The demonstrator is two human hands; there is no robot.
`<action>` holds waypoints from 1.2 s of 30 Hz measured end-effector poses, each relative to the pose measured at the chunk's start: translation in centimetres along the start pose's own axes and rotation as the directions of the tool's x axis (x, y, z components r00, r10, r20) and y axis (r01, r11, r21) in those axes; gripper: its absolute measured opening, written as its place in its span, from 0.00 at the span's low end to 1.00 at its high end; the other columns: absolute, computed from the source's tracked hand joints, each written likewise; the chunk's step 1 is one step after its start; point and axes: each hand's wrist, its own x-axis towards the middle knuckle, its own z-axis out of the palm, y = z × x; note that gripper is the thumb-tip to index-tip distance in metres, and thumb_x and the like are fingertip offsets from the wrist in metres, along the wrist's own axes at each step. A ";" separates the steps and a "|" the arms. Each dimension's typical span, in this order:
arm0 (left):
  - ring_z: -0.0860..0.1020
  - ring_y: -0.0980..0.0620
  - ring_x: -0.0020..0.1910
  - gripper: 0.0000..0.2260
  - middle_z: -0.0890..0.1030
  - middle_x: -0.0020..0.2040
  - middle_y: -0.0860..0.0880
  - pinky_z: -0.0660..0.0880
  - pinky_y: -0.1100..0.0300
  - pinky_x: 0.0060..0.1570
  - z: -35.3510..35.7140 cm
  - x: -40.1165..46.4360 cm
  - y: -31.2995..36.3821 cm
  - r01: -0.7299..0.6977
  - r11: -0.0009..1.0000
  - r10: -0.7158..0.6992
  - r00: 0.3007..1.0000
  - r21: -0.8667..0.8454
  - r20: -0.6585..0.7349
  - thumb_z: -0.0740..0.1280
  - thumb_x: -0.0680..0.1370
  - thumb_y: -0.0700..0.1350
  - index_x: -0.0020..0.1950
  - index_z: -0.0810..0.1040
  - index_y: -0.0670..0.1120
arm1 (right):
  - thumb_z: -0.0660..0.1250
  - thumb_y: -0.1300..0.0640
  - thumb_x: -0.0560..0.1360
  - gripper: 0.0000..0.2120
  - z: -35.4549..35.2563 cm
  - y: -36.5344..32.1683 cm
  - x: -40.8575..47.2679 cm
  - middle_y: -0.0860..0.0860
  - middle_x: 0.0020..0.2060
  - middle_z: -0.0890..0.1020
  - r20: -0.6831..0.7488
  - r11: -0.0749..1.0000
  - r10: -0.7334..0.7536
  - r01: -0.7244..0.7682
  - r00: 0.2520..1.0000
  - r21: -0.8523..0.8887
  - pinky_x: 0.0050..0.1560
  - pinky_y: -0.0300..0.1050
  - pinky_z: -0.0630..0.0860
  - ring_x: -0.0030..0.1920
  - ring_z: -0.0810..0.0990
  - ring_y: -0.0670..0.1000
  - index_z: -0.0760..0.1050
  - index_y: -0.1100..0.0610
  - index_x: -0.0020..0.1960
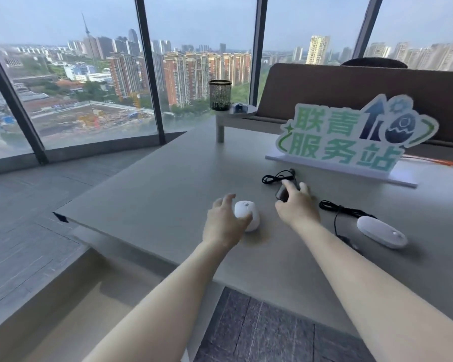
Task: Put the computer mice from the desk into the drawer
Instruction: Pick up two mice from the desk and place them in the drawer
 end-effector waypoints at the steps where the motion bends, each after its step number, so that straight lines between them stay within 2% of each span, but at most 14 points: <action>1: 0.66 0.43 0.70 0.31 0.66 0.74 0.46 0.68 0.50 0.63 1.0 0.8 0.4 0.016 0.998 -0.018 1.000 0.065 0.024 0.64 0.73 0.58 0.74 0.62 0.54 | 0.60 0.55 0.75 0.28 0.1 0.3 1.1 0.55 0.76 0.58 0.029 0.998 0.019 -0.017 0.999 -0.055 0.63 0.52 0.68 0.70 0.64 0.62 0.61 0.45 0.75; 4: 0.66 0.41 0.69 0.32 0.68 0.72 0.46 0.64 0.50 0.64 3.3 2.3 1.0 0.033 0.954 -0.038 0.999 0.297 0.010 0.62 0.71 0.60 0.74 0.61 0.57 | 0.58 0.50 0.77 0.30 0.9 1.2 4.1 0.53 0.80 0.47 0.103 0.991 0.061 -0.048 0.993 -0.127 0.69 0.55 0.64 0.74 0.58 0.65 0.54 0.41 0.77; 7: 0.67 0.42 0.66 0.28 0.74 0.66 0.46 0.65 0.50 0.61 4.4 2.8 1.1 0.014 0.931 0.004 0.999 0.365 -0.049 0.63 0.71 0.57 0.71 0.66 0.56 | 0.58 0.42 0.76 0.31 2.1 1.9 6.4 0.54 0.80 0.45 0.165 0.978 0.096 -0.063 0.982 -0.198 0.70 0.54 0.64 0.73 0.61 0.66 0.53 0.41 0.77; 9: 0.68 0.41 0.65 0.25 0.75 0.64 0.45 0.66 0.51 0.59 4.4 3.0 0.8 -0.010 0.925 0.032 0.998 0.381 -0.052 0.64 0.71 0.54 0.68 0.70 0.55 | 0.59 0.40 0.74 0.29 2.8 2.1 7.2 0.57 0.79 0.51 0.174 0.972 0.101 -0.060 0.980 -0.225 0.68 0.55 0.67 0.71 0.64 0.65 0.60 0.42 0.74; 11: 0.68 0.40 0.63 0.25 0.75 0.63 0.44 0.67 0.51 0.58 3.9 3.2 0.3 -0.013 0.933 0.033 0.998 0.359 -0.049 0.64 0.71 0.52 0.68 0.70 0.53 | 0.62 0.43 0.74 0.18 3.5 2.2 6.9 0.59 0.70 0.63 0.102 0.973 0.047 -0.023 0.994 -0.230 0.62 0.54 0.72 0.63 0.70 0.65 0.70 0.47 0.62; 14: 0.68 0.40 0.62 0.26 0.75 0.63 0.44 0.68 0.52 0.59 2.1 2.7 -0.9 -0.005 0.969 0.032 0.994 0.246 -0.106 0.65 0.71 0.52 0.70 0.69 0.53 | 0.62 0.55 0.75 0.04 4.0 1.7 5.4 0.57 0.61 0.69 0.002 0.967 -0.046 0.045 0.999 -0.250 0.53 0.51 0.71 0.52 0.72 0.65 0.71 0.53 0.49; 17: 0.68 0.42 0.61 0.27 0.75 0.63 0.46 0.68 0.53 0.59 -1.1 1.4 -2.6 -0.010 0.994 0.034 0.976 0.112 -0.214 0.66 0.70 0.52 0.70 0.68 0.54 | 0.61 0.62 0.73 0.06 4.3 0.0 3.2 0.56 0.59 0.71 -0.067 0.986 -0.156 0.151 0.985 -0.072 0.48 0.48 0.66 0.46 0.70 0.62 0.71 0.54 0.49; 19: 0.68 0.43 0.60 0.27 0.75 0.62 0.46 0.68 0.55 0.57 -4.0 0.3 -3.9 -0.008 0.999 0.018 0.954 0.034 -0.298 0.67 0.70 0.51 0.69 0.69 0.53 | 0.63 0.63 0.72 0.10 4.1 -2.5 1.2 0.56 0.59 0.73 -0.153 0.957 -0.254 0.271 0.955 0.102 0.52 0.49 0.65 0.50 0.71 0.62 0.73 0.55 0.52; 23: 0.69 0.44 0.59 0.25 0.76 0.61 0.45 0.64 0.57 0.52 -10.6 -2.7 -6.8 0.023 0.999 -0.032 0.891 -0.026 -0.452 0.69 0.70 0.49 0.68 0.71 0.52 | 0.66 0.63 0.72 0.17 3.0 -9.3 -3.9 0.56 0.57 0.75 -0.287 0.807 -0.377 0.465 0.881 0.366 0.60 0.51 0.70 0.59 0.72 0.56 0.73 0.55 0.60; 25: 0.69 0.44 0.58 0.24 0.76 0.60 0.45 0.66 0.53 0.53 -13.7 -4.5 -8.5 0.044 0.998 -0.059 0.861 -0.042 -0.506 0.68 0.71 0.49 0.67 0.71 0.53 | 0.66 0.62 0.73 0.18 2.7 -12.4 -6.3 0.55 0.56 0.75 -0.318 0.736 -0.394 0.503 0.862 0.453 0.58 0.46 0.70 0.56 0.72 0.50 0.72 0.54 0.62; 29: 0.69 0.46 0.57 0.23 0.76 0.60 0.45 0.67 0.52 0.50 -18.7 -8.2 -12.5 0.109 0.991 -0.134 0.809 -0.078 -0.572 0.67 0.71 0.49 0.66 0.70 0.54 | 0.66 0.63 0.73 0.18 2.8 -17.7 -10.7 0.49 0.56 0.72 -0.331 0.609 -0.418 0.531 0.846 0.589 0.54 0.24 0.65 0.50 0.71 0.38 0.73 0.53 0.63; 32: 0.70 0.46 0.56 0.24 0.78 0.60 0.45 0.65 0.53 0.49 -21.0 -10.6 -15.8 0.184 0.981 -0.186 0.778 -0.066 -0.600 0.68 0.71 0.50 0.67 0.71 0.51 | 0.66 0.63 0.74 0.19 3.7 -20.3 -13.9 0.48 0.56 0.73 -0.278 0.554 -0.446 0.506 0.851 0.661 0.57 0.29 0.67 0.52 0.71 0.32 0.74 0.50 0.62; 34: 0.72 0.44 0.56 0.24 0.78 0.59 0.44 0.64 0.54 0.50 -21.8 -12.0 -18.1 0.246 0.967 -0.240 0.763 -0.073 -0.600 0.68 0.71 0.51 0.67 0.71 0.50 | 0.66 0.63 0.74 0.19 4.9 -21.3 -15.8 0.48 0.56 0.73 -0.219 0.547 -0.466 0.474 0.857 0.690 0.59 0.36 0.69 0.53 0.74 0.39 0.74 0.50 0.62; 36: 0.73 0.42 0.58 0.24 0.78 0.60 0.43 0.66 0.52 0.52 -22.2 -13.2 -20.2 0.312 0.945 -0.306 0.743 -0.095 -0.595 0.68 0.71 0.52 0.67 0.71 0.49 | 0.66 0.62 0.74 0.18 6.5 -21.8 -17.5 0.47 0.56 0.74 -0.156 0.555 -0.486 0.442 0.860 0.705 0.58 0.38 0.70 0.54 0.75 0.44 0.74 0.50 0.62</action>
